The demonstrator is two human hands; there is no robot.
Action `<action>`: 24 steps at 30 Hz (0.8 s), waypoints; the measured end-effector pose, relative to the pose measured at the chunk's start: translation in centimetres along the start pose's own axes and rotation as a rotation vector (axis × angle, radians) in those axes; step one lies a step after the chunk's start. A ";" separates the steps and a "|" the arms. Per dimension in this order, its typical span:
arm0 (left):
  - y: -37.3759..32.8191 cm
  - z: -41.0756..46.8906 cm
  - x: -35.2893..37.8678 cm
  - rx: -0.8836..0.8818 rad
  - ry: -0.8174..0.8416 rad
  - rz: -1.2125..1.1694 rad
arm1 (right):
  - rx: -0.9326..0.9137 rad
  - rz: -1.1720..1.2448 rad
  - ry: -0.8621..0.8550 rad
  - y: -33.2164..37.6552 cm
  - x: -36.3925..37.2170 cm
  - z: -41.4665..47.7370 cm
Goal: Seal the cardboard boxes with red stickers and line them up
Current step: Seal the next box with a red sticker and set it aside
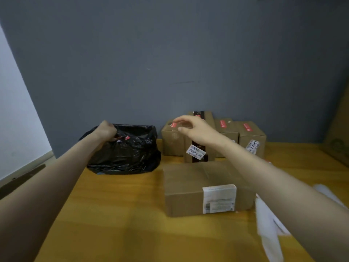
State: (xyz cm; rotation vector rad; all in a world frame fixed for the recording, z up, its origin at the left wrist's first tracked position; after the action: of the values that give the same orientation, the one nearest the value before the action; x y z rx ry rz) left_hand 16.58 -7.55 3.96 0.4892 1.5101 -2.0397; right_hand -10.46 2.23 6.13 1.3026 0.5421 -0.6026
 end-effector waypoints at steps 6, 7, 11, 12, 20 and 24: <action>-0.4 -0.5 0.4 0.047 0.069 0.246 | 0.070 0.004 -0.064 -3.3 -3.9 -2.6; -1.3 -1.2 0.6 0.059 0.075 0.280 | 0.083 0.010 -0.073 -3.9 -4.6 -3.0; -4.7 -3.1 1.2 0.160 0.013 0.396 | 0.111 0.025 -0.130 -5.7 -7.1 -5.1; -5.9 -3.7 1.4 0.219 -0.020 0.393 | 0.122 0.025 -0.144 -6.2 -7.7 -5.6; -16.3 -10.8 8.5 0.645 0.116 0.110 | 0.400 0.076 -0.349 -13.5 -10.7 -8.7; -19.2 -13.8 15.1 0.631 0.372 -0.036 | 0.605 0.034 -0.402 -18.1 -10.3 -10.6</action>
State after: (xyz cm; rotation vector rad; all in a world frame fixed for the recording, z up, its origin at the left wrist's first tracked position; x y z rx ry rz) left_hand -7.57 6.59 5.36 1.1416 1.0247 -2.5452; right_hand -30.65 10.83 -1.87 1.6896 -0.0058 -1.0203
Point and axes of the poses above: each hand's wrist, its own z-axis towards the middle knuckle, its own x-axis out of the palm, y = z × x, the point moved 3 cm from there along z, towards the middle knuckle, and after that the axes turned 15 degrees about x, right-handed, at the moved point
